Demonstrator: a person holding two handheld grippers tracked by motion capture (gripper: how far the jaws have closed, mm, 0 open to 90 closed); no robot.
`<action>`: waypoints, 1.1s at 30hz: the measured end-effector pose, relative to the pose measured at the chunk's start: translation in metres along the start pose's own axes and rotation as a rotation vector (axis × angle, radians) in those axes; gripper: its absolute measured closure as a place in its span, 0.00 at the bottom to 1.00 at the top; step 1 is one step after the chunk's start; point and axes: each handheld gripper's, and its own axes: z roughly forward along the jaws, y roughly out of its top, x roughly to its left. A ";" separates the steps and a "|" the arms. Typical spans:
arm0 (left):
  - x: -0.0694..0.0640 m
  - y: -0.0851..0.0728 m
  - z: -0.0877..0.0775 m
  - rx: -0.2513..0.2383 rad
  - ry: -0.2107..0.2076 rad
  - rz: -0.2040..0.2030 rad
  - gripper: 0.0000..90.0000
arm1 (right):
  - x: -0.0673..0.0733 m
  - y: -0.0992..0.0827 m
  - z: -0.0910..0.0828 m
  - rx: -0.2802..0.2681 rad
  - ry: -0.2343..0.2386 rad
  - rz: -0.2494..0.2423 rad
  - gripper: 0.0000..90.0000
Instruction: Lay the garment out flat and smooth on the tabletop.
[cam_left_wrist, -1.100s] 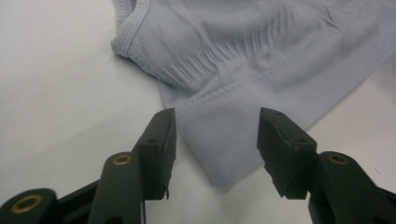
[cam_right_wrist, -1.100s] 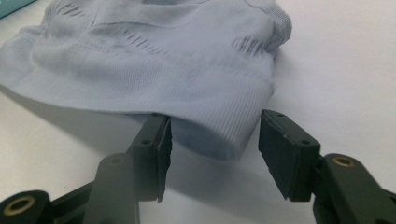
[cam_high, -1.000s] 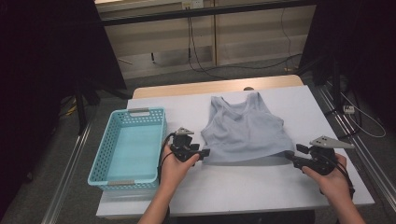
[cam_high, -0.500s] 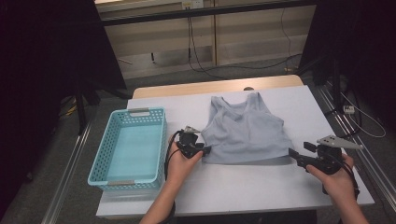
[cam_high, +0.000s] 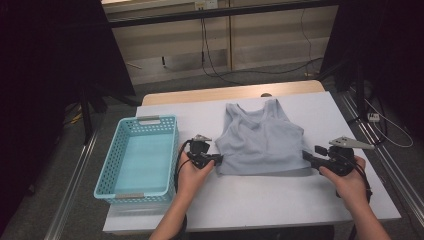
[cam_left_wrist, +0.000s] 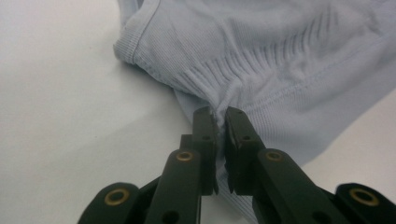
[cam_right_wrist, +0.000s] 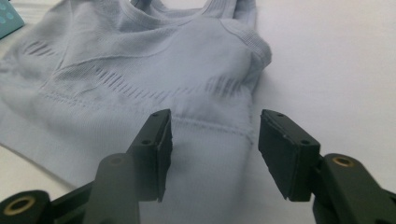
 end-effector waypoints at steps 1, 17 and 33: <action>-0.001 0.000 -0.003 -0.006 -0.002 0.006 0.93 | 0.000 0.000 0.004 0.007 0.002 -0.001 0.50; -0.003 -0.003 -0.019 -0.022 -0.045 -0.011 0.94 | -0.010 -0.004 0.009 0.076 0.032 0.009 1.00; -0.002 -0.011 -0.029 -0.040 -0.014 -0.046 0.76 | -0.002 -0.013 -0.015 0.107 0.056 -0.026 1.00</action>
